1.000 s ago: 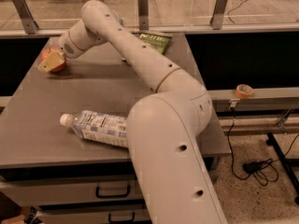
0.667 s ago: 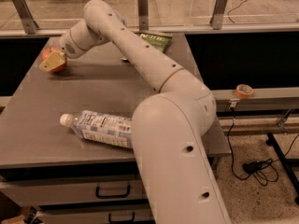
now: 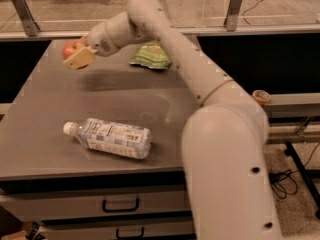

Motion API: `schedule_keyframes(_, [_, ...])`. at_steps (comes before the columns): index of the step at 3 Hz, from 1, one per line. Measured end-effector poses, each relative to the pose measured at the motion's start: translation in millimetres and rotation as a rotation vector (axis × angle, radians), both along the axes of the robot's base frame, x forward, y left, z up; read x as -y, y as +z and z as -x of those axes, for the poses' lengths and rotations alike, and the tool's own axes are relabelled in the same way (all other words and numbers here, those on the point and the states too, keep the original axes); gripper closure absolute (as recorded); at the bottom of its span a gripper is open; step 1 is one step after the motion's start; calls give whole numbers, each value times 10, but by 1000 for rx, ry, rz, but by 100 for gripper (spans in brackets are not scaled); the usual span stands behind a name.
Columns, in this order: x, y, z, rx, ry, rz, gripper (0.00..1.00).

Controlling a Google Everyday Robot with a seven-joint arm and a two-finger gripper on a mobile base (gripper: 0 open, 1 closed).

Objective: Pick apple

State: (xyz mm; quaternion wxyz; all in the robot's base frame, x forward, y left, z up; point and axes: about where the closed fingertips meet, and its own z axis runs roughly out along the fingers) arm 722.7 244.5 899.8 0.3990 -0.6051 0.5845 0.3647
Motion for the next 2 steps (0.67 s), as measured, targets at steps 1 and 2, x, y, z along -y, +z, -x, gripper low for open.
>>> schedule_keyframes(1, [648,225,162,45,12,-114,100])
schedule_keyframes(2, [1386,299,256,90,-60,-152,100])
